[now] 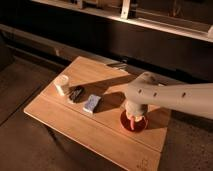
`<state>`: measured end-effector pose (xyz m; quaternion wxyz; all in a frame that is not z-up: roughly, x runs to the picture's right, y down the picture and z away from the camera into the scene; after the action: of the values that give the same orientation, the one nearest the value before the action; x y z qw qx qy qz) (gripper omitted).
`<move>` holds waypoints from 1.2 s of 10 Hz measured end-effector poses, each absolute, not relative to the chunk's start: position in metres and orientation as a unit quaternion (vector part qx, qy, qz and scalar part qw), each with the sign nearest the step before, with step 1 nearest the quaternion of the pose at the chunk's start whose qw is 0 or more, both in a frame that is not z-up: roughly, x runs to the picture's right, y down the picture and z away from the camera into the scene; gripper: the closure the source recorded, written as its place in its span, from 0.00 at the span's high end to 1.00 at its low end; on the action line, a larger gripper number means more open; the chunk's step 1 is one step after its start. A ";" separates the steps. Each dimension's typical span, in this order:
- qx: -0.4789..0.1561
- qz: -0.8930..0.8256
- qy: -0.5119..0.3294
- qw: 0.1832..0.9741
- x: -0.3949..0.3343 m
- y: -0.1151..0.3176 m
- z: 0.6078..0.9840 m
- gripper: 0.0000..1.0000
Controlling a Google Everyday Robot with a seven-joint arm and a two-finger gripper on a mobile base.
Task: Place the pepper in the ceramic bowl
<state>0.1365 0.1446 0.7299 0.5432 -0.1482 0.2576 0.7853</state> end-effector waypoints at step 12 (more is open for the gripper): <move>-0.147 0.786 0.264 0.539 0.131 0.146 0.727 0.38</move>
<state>0.1313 0.1460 0.7275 0.5386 -0.1470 0.2642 0.7864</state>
